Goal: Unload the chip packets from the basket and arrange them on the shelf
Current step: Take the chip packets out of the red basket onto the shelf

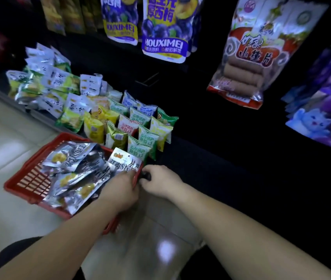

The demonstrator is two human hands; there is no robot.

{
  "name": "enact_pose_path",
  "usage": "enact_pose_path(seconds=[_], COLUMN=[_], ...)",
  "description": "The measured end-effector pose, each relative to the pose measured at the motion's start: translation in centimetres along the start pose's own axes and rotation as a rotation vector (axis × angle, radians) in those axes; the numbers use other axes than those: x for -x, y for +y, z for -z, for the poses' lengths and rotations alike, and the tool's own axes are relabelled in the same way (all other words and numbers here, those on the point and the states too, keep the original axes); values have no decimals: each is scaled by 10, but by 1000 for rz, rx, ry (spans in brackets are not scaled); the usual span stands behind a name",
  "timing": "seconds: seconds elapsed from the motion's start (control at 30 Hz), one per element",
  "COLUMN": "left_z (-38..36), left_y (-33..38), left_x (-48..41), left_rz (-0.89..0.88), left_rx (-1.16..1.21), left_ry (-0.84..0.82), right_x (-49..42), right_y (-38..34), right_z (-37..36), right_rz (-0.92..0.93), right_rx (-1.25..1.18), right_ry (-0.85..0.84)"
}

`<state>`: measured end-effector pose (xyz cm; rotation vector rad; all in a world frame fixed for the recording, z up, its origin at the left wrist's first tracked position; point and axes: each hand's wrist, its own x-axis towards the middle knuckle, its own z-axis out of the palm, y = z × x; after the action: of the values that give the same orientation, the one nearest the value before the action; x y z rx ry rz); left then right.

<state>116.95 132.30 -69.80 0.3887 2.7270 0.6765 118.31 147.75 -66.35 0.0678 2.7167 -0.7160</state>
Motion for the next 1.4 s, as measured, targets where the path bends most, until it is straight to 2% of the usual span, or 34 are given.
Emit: enact_pose_path(seconds=[0.1, 0.3, 0.4, 0.5, 0.57, 0.67, 0.73, 0.83, 0.97, 1.1, 1.23, 1.3, 1.4], left_z=[-11, -24, -22, -10, -7, -17, -31, -47, -42, -31, -12, 1, 16], left_y=[-5, -41, -73, -109, -137, -171, -178, -184, -200, -204, -193, -186, -178], left_x=[8, 2, -27, -67, -92, -108, -108, -113, -118, -112, -100, -95, -92], left_rz=[61, 161, 197, 267, 361, 497, 489, 457, 382, 291, 206, 194, 185], left_rx=[32, 57, -78, -305, -370, -292, -304, -411, -526, -557, -490, -438, -370], left_ry=[-11, -25, -9, 87, 32, -142, -187, -120, -61, -66, 23, 44, 79], right_x=[2, -42, -82, -127, -156, -193, -206, -213, -208, -211, -211, -202, -192], right_y=[9, 1, -2, 2, 4, 4, 7, 6, 5, 1, -7, -8, -3], right_z=[-12, -40, -51, -67, -76, -92, -108, -128, -146, -156, -158, -165, -174], right_rz=[40, 128, 112, 134, 152, 148, 102, 81, 223, 293, 347, 357, 261], right_rx=[-3, 25, -32, -41, 55, 161, 175, 193, 367, 490, 550, 496, 357], right_ry=[40, -63, -79, 26, 29, -112, -114, -37, 36, -19, -26, -131, -240])
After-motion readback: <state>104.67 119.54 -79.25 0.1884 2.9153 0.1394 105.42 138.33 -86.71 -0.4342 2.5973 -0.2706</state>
